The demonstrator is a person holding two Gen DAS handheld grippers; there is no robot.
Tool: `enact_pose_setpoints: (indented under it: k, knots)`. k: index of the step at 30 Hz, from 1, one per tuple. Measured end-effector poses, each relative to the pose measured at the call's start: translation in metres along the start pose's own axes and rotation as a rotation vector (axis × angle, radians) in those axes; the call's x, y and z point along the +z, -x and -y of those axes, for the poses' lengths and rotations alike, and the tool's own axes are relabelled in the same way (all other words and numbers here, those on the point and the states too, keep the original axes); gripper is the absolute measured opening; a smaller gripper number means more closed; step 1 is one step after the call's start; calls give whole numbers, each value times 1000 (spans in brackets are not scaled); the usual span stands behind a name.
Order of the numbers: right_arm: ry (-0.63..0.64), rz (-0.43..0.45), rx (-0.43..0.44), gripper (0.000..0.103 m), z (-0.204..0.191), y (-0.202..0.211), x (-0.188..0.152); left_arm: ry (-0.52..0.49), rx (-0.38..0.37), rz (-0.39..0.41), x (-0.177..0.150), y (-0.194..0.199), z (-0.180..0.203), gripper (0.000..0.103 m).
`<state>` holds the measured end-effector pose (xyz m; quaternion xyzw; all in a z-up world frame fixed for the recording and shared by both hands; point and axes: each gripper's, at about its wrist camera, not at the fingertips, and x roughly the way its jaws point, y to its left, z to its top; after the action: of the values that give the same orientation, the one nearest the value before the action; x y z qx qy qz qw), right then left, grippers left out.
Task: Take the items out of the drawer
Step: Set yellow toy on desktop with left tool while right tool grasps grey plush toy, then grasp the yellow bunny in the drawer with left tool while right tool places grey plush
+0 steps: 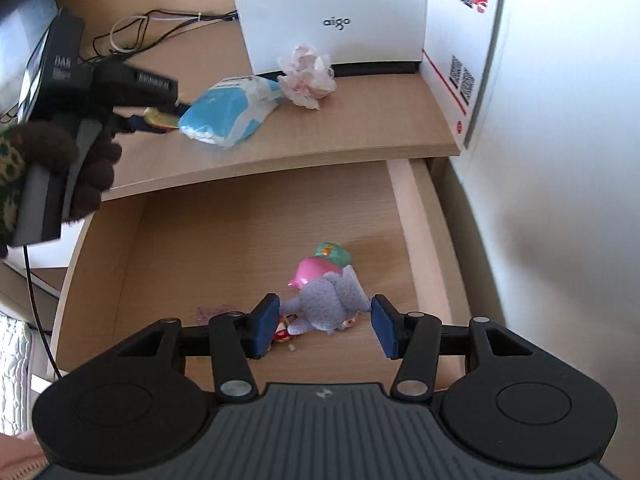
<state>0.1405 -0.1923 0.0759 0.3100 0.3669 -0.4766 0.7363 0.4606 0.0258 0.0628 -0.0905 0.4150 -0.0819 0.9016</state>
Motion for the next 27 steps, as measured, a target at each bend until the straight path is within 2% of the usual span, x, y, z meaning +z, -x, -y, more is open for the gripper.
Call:
enact_pose_setpoints:
  k: [6, 8, 10, 18, 20, 21, 25, 27]
  knots:
    - [-49, 58, -29, 50, 8, -3, 24, 25, -14, 160, 2, 62, -14, 47]
    - [-68, 93, -39, 50, 11, -6, 39, 28, -4, 181, -5, 82, -20, 47]
    - [-83, 131, -58, 50, 13, -11, 56, 33, 1, 170, -10, 91, -23, 47]
    - [-100, 259, -83, 50, 24, -58, 137, 35, -41, -47, -74, 107, -44, 47]
    - [-131, 267, -98, 56, 25, -70, 152, -13, -56, -106, -88, 106, -42, 47]
    - [-130, 261, -106, 64, 25, -74, 157, -43, -66, -143, -96, 105, -40, 47]
    - [-157, 236, -133, 71, 17, -76, 152, -182, -90, -294, -116, 90, -29, 47]
    - [-151, 216, -120, 74, 10, -72, 138, -207, -100, -359, -120, 81, -27, 47]
